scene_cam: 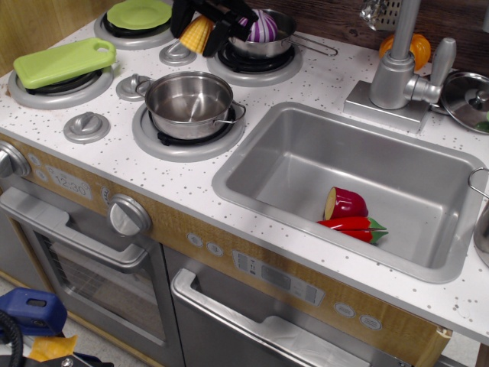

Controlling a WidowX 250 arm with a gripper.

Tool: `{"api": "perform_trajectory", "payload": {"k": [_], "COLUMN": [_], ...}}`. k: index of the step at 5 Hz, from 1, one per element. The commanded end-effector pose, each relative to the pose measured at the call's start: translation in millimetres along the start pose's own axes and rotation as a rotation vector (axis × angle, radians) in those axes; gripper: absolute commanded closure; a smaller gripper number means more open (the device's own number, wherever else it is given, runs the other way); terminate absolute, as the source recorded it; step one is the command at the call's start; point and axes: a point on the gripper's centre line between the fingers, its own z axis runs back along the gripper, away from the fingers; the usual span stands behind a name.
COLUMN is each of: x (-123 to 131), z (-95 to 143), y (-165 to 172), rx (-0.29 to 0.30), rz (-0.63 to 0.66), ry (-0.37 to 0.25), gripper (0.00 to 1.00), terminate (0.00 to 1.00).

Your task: Put corn in pan which is on stove

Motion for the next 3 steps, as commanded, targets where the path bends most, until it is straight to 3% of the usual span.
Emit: {"api": "perform_trajectory", "payload": {"k": [1,2,3], "x": [-10.4,-10.4,-10.4], "z": [12.9,12.9,12.9], "y": [26.3,26.3,26.3], "rx": [-0.016,-0.016,-0.016], "rz": [0.071,0.071,0.071], "ry": [-0.088,-0.088,-0.088], "gripper": [0.0,0.0,0.0], "terminate": [0.0,0.0,1.0]}}
